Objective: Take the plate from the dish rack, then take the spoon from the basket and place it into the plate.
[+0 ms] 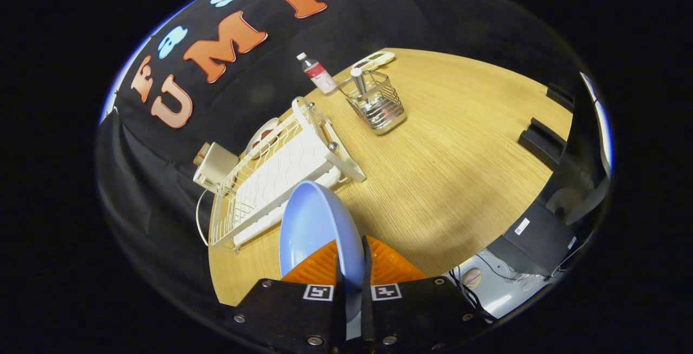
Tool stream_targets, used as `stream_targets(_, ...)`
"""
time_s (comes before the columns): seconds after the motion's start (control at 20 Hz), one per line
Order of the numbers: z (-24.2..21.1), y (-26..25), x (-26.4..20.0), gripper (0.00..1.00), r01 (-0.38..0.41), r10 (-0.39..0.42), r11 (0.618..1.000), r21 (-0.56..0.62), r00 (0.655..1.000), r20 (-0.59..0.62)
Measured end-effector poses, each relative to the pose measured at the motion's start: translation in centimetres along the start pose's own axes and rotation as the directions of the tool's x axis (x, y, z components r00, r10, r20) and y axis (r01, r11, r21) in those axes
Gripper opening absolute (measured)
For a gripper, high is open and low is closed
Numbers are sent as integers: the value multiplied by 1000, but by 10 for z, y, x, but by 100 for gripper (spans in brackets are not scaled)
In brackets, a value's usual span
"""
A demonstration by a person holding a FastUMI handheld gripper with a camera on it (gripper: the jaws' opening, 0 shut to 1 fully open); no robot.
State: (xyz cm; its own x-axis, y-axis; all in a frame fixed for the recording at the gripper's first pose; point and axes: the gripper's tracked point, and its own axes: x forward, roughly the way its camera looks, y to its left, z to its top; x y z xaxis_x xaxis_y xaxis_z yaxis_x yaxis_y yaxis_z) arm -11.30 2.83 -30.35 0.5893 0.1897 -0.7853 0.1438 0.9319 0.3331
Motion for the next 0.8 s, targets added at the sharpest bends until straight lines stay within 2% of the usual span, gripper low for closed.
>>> stream_targets(0.2, -7, -3, 6, 11, 7, -6, 1000, 21, 1000, -21)
stream_targets(0.55, 4, -4, 5, 20, 45, -45, 999, -16, 999, -10)
stream_targets(0.7, 17, 3, -2, 30, 26, -26, 999, -39, 1000, 17)
stream_targets(0.8, 28, -1, -5, 34, 57, -53, 995, -81, 998, 43)
